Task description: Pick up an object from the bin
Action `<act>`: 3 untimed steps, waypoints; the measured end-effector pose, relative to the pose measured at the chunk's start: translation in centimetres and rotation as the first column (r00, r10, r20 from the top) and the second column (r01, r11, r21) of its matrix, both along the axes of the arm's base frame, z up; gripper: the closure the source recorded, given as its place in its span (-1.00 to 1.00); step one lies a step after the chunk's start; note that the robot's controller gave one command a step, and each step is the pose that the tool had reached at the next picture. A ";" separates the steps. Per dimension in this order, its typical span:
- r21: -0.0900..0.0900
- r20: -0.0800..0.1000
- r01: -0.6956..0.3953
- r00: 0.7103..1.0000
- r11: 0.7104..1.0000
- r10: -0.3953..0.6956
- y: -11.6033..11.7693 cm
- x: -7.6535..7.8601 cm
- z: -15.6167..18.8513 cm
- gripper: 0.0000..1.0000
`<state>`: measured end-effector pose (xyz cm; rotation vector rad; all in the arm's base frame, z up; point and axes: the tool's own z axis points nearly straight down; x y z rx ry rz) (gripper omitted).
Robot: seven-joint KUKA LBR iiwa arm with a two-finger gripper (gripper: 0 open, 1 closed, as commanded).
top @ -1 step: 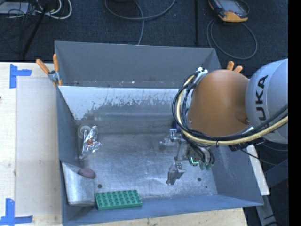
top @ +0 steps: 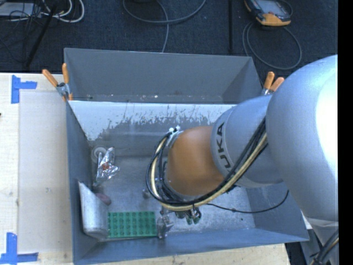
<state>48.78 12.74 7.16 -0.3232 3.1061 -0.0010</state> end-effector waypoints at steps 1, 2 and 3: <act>0.001 -0.020 -0.051 0.998 0.999 0.051 7.1 -0.8 2.9 -1.00; -0.002 -0.020 0.382 0.924 0.924 -0.382 7.0 -0.1 4.1 -1.00; -0.007 -0.018 0.550 0.835 0.835 -0.550 11.4 3.3 -0.1 -1.00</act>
Offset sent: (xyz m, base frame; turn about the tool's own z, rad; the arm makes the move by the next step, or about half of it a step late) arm -0.0073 0.0675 0.0284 -0.0446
